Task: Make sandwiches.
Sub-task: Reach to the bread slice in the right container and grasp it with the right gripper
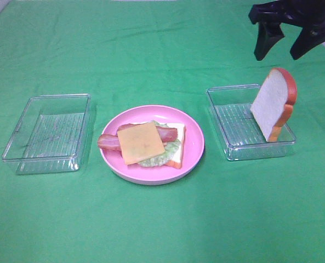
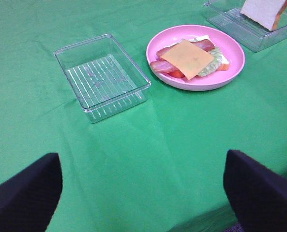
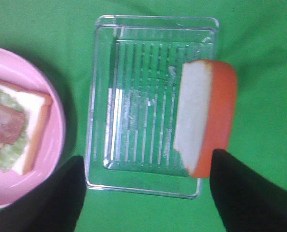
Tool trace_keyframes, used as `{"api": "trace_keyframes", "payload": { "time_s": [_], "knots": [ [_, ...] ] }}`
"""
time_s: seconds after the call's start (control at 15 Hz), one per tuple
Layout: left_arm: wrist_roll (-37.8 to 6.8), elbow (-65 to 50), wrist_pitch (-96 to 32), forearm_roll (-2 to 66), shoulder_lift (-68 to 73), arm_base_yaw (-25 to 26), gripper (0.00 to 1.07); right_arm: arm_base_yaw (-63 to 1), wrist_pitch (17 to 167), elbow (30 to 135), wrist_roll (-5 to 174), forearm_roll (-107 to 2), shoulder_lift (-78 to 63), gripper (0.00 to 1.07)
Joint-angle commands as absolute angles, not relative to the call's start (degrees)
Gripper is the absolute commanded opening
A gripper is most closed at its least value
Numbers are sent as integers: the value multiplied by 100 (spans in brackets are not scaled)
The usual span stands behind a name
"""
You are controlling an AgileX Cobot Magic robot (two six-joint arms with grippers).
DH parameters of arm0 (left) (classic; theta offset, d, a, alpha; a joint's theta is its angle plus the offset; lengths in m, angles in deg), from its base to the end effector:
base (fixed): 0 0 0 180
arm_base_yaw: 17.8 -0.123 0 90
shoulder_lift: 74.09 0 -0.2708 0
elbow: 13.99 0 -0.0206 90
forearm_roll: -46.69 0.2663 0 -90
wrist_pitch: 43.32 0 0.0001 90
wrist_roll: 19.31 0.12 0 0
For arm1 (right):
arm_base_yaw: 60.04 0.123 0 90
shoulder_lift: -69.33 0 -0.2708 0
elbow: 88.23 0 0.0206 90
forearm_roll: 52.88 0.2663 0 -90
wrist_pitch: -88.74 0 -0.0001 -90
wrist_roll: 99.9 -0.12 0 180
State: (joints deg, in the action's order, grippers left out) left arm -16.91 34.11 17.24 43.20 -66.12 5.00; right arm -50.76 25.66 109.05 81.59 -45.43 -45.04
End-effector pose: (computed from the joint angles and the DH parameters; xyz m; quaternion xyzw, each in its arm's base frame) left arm 0.0421 -0.0246 0.2726 0.1867 0.8298 -0.1229 0.5113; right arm 0.4115 0.0813 0.2452 -0.0733 0.9804 0.0737 0.1672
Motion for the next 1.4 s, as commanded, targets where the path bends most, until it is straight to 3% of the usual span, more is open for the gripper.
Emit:
{"api": "trace_keyframes", "payload": {
  "time_s": [0.07,0.27,0.93,1.0,1.33,1.4],
  "knots": [
    [-1714,3417,1661,4337,-6749,506,86,-5426,2543,10939,8114,-4658,-4475,69],
    [-1714,3417,1661,4337,-6749,506,86,-5724,2537,10933,8217,-4566,-4653,69],
    [-1714,3417,1661,4337,-6749,506,86,-5712,3059,10933,8440,-4320,-5701,68],
    [-1714,3417,1661,4337,-6749,506,86,-5712,3064,10933,8440,-4343,-5764,64],
    [-1714,3417,1661,4337,-6749,506,86,-5712,3099,10933,8245,-4360,-5804,6],
    [-1714,3417,1661,4337,-6749,506,86,-5712,3087,10933,8245,-4354,-5804,0]
  ]
}}
